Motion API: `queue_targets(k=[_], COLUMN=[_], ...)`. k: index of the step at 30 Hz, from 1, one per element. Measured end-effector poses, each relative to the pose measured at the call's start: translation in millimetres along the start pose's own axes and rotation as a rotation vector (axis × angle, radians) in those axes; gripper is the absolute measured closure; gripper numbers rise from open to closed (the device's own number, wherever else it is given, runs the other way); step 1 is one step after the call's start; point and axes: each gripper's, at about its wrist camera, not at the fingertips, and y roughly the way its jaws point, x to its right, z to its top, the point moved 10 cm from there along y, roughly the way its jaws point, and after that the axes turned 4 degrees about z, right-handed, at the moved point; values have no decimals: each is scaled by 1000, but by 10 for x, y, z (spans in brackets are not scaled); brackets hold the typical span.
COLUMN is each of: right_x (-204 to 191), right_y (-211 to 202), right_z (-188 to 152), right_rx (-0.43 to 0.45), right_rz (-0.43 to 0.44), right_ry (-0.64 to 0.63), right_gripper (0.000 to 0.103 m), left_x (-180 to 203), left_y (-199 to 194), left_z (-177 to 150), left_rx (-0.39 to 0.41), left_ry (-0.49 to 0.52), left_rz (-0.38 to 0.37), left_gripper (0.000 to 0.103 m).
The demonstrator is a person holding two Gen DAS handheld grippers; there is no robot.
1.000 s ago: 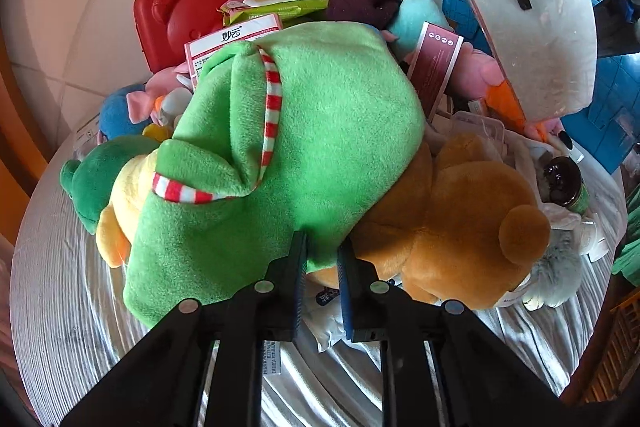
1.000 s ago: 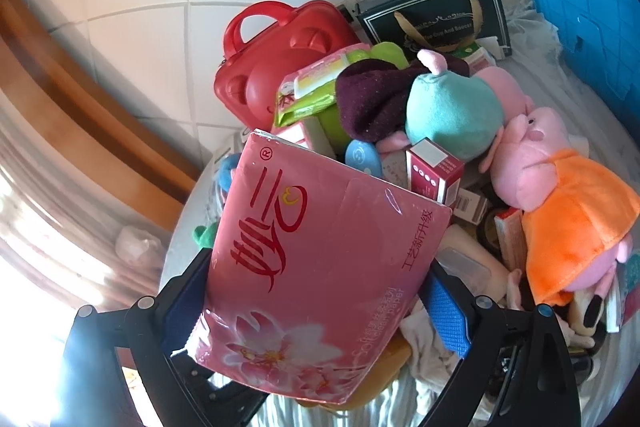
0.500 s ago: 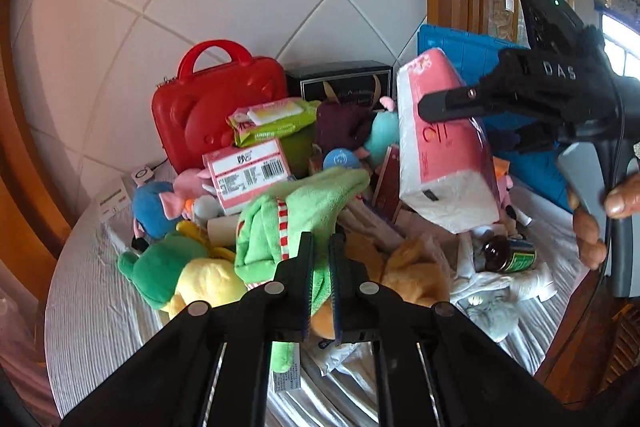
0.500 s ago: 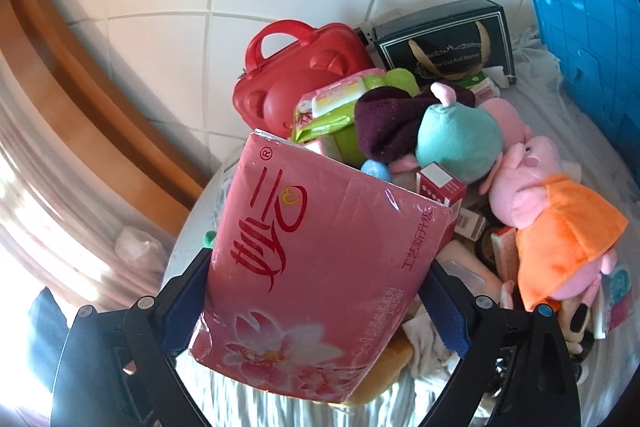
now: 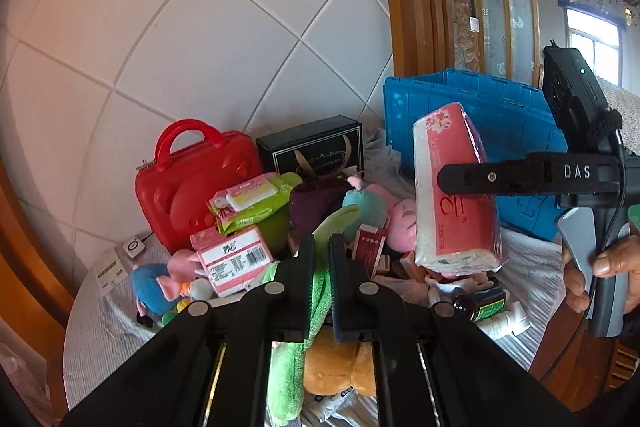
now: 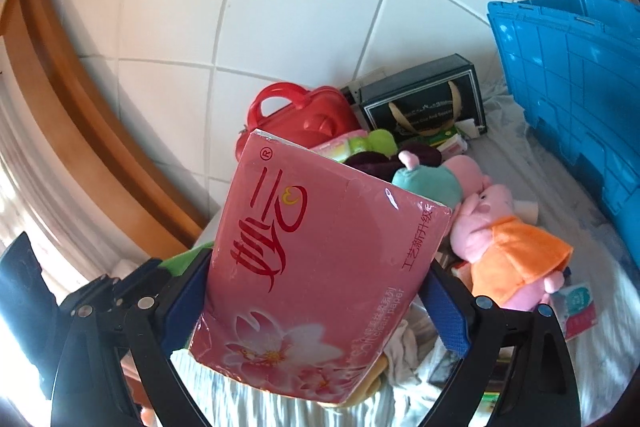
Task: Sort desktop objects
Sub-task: 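Carry the pink tissue pack over the blue crate and open the right tool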
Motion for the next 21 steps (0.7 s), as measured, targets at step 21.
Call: queue_targets(k=[21], right_x=[421], right_y=[-1453], right_z=[712], right_rx=[296], right_rz=[-143], right_ry=[28], right_gripper=[7], left_x=[1293], left_y=[-124], left_z=[1587], left_rx=[230], left_ry=[198], left_rz=[-236], left_gripper=[96])
